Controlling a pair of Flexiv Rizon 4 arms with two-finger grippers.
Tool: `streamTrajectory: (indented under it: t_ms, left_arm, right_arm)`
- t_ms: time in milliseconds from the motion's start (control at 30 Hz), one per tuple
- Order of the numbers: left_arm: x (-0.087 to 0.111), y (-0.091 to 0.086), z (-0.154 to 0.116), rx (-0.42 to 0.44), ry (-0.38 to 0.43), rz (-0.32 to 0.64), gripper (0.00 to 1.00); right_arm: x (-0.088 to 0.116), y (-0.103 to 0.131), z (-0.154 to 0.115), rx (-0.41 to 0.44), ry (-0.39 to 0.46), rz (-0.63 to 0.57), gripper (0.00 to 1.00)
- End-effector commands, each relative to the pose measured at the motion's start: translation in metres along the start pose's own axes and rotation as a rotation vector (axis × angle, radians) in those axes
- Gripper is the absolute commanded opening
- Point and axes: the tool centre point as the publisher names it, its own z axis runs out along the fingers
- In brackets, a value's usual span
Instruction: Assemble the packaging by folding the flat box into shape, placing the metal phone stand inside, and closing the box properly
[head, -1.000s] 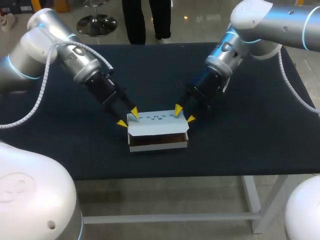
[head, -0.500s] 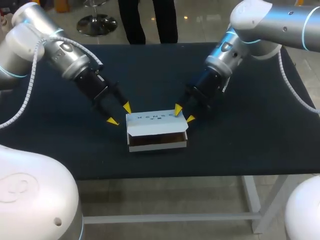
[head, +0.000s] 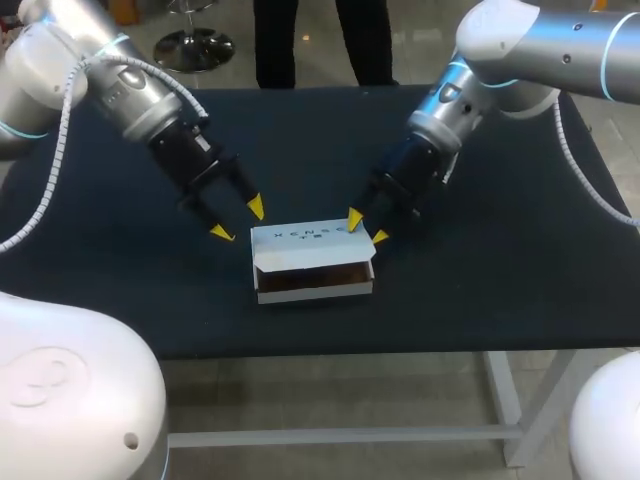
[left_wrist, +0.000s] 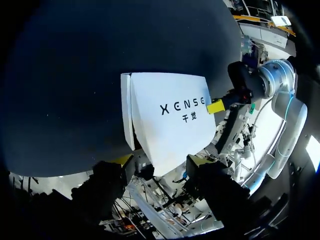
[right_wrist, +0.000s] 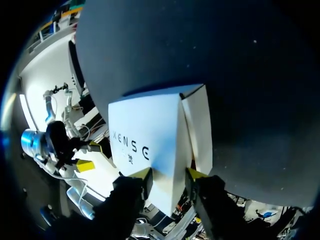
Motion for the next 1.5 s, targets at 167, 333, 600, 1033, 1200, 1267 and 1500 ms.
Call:
streamTrajectory:
  t_ms: [167, 333, 600, 1033, 1200, 1267, 1500]
  left_arm:
    - [0.016, 0.012, -0.010, 0.058, -0.126, 0.147, 0.97]
    - [0.023, 0.012, -0.013, 0.087, -0.205, 0.256, 1.00]
    - [0.032, 0.012, -0.022, 0.182, -0.372, 0.514, 1.00]
    - [0.044, 0.024, -0.011, 0.001, -0.675, 0.976, 1.00]
    - [0.044, 0.024, -0.011, 0.001, -0.675, 0.976, 1.00]
    - [0.044, 0.024, -0.011, 0.001, -0.675, 0.976, 1.00]
    - [0.043, 0.021, -0.004, -0.015, -0.721, 1.071, 1.00]
  right_arm:
    - [0.001, 0.003, 0.004, -0.008, -0.008, 0.010, 0.47]
    - [0.001, 0.003, 0.004, -0.008, -0.008, 0.010, 0.47]
    - [0.001, 0.003, 0.004, -0.008, -0.008, 0.010, 0.47]
    - [0.001, 0.003, 0.004, -0.008, -0.008, 0.010, 0.47]
    - [0.001, 0.003, 0.004, -0.008, -0.008, 0.010, 0.47]
    - [0.001, 0.003, 0.004, -0.008, -0.008, 0.010, 0.47]
    - [0.001, 0.003, 0.004, -0.008, -0.008, 0.010, 0.46]
